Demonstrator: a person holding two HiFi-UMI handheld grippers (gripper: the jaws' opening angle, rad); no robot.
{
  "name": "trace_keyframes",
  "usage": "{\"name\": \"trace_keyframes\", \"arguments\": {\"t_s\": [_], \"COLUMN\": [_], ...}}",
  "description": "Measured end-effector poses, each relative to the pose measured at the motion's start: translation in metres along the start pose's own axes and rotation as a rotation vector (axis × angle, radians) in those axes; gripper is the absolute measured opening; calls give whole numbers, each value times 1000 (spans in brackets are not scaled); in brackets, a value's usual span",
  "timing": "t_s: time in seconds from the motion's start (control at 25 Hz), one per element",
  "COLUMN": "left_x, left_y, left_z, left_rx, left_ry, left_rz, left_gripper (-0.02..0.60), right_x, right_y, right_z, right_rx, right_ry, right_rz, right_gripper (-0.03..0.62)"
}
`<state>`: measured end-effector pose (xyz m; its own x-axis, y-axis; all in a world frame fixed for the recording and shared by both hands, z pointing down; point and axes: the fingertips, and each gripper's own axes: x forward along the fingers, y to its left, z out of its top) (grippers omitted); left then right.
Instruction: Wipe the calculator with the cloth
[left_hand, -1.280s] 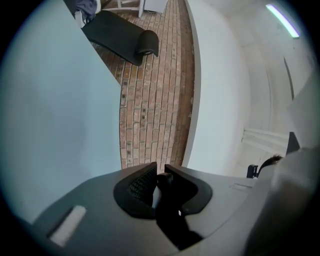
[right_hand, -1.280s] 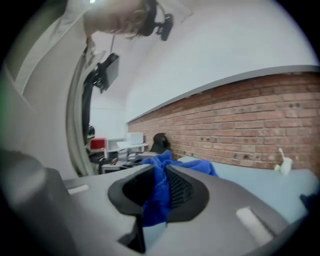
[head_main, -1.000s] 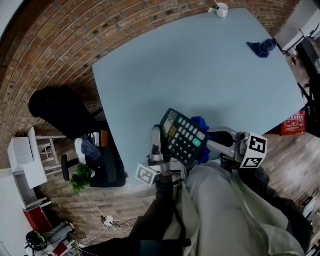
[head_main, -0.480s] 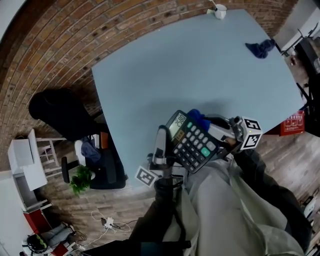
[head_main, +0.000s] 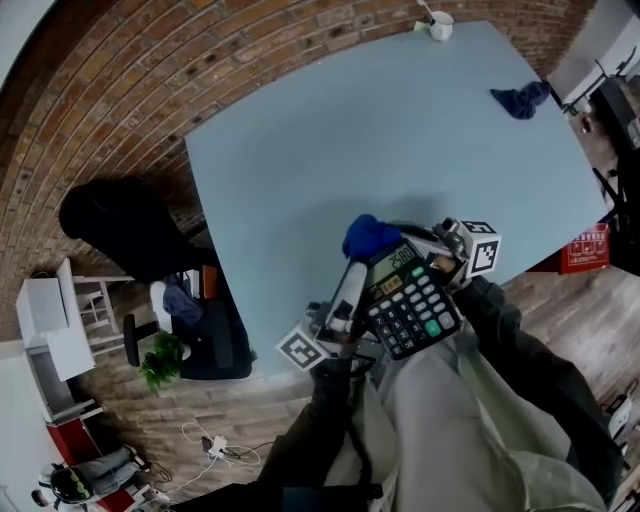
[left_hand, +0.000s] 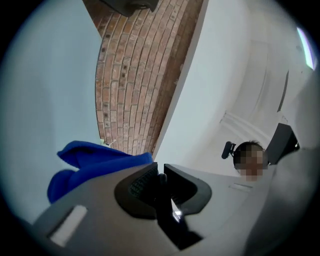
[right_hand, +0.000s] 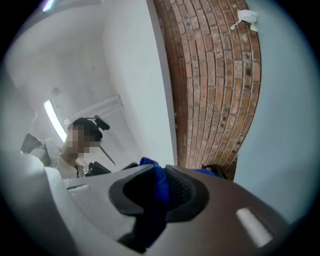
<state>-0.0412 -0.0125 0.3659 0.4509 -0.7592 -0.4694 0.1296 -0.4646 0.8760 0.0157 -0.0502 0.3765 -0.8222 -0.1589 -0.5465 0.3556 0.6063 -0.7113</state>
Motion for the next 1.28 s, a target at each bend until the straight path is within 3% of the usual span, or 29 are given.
{"name": "trace_keyframes", "arguments": {"t_s": [0.12,0.2,0.28,0.4,0.52,0.64,0.8,1.0,1.08,1.12,1.2,1.28], "left_x": [-3,-7,-13,-25,-37,-47,-57,-77,-85,-89,-97,-104], "left_y": [5,14,31,73,111,140,166,175,171,169,164,152], "left_z": [1,7,18,34,43,43,40,55,63,67,71,74], "left_rx": [2,23,78,203,322,415,526,550,593,633,722,798], "left_ry": [20,13,6,42,120,204,263,245,234,245,275,281], "left_rz": [7,35,90,210,329,419,514,590,618,644,692,711], "left_gripper": [44,44,44,46,48,48,49,52,54,84,213,212], "right_x": [-10,-19,-31,-60,-90,-112,-125,-136,-143,-146,-151,-152], "right_y": [10,16,12,-17,-53,-79,-97,-102,-99,-98,-93,-85], "right_z": [28,39,42,33,-2,-44,-80,-79,-78,-76,-67,-51], "right_rx": [-32,-109,-210,-297,-294,-362,-498,-517,-524,-539,-589,-647], "right_ry": [-61,-36,29,165,360,570,758,791,831,858,895,881], "right_rz": [29,-8,-111,-342,-539,-664,-746,-820,-840,-849,-874,-908], "right_gripper": [65,66,66,66,66,66,67,107,143,166,187,189]}}
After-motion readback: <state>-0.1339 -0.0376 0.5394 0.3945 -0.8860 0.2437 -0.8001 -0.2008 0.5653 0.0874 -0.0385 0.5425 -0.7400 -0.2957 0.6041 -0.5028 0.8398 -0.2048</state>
